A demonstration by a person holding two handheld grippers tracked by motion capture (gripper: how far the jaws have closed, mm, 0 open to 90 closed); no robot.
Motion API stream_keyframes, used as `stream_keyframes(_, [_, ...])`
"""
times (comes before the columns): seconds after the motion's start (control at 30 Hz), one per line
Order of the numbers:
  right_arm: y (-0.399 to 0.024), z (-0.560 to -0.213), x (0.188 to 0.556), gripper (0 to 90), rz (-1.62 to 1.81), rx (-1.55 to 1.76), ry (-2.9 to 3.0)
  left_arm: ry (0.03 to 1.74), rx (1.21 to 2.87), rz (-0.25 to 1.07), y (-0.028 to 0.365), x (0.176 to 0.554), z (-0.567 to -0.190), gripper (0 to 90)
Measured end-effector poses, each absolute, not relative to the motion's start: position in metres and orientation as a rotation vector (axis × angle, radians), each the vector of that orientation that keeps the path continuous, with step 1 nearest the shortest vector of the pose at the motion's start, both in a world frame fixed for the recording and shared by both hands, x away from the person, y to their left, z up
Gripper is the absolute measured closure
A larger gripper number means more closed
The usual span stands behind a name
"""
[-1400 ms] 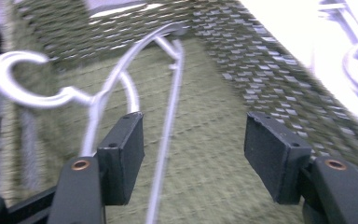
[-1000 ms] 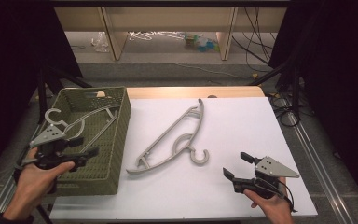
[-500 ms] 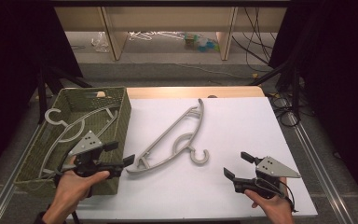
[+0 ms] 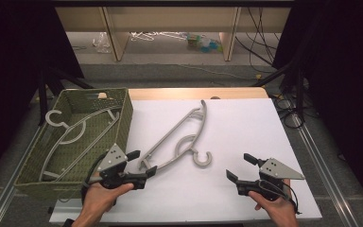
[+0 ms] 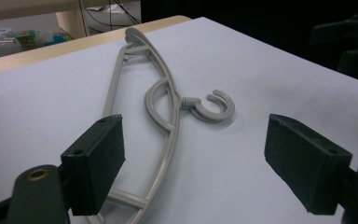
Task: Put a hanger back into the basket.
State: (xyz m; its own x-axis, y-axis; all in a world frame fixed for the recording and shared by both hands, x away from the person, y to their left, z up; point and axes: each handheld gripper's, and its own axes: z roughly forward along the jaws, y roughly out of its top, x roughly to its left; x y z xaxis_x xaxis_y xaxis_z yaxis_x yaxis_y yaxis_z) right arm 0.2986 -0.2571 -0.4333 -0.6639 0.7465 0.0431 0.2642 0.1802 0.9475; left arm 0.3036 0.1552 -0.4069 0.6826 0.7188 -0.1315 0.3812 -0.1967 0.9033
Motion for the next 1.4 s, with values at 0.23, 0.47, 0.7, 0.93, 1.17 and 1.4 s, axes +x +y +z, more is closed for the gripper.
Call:
stream_keyframes(0.23, [-0.257,-0.433,0.299,15.5,1.485,0.944,2.030,0.865,1.849,0.372,0.149,0.305,-0.420,19.8])
stream_keyframes(0.47, [-0.257,-0.433,0.299,15.4,1.490,0.943,2.031,0.847,1.929,0.370,0.139,0.309,-0.424,19.8])
stream_keyframes(0.7, [-0.256,-0.433,0.297,15.5,1.493,0.940,2.041,0.786,2.034,0.374,0.110,0.320,-0.430,20.5])
stream_keyframes(0.93, [-0.255,-0.433,0.299,15.5,1.477,0.936,2.053,0.770,2.122,0.367,0.091,0.338,-0.435,24.1])
stream_keyframes(1.17, [-0.252,-0.433,0.299,15.5,1.480,0.909,2.035,0.775,2.195,0.402,0.083,0.354,-0.441,21.8])
stream_keyframes(1.4, [-0.251,-0.433,0.298,15.5,1.497,0.920,2.054,0.826,2.299,0.417,0.067,0.375,-0.458,25.2])
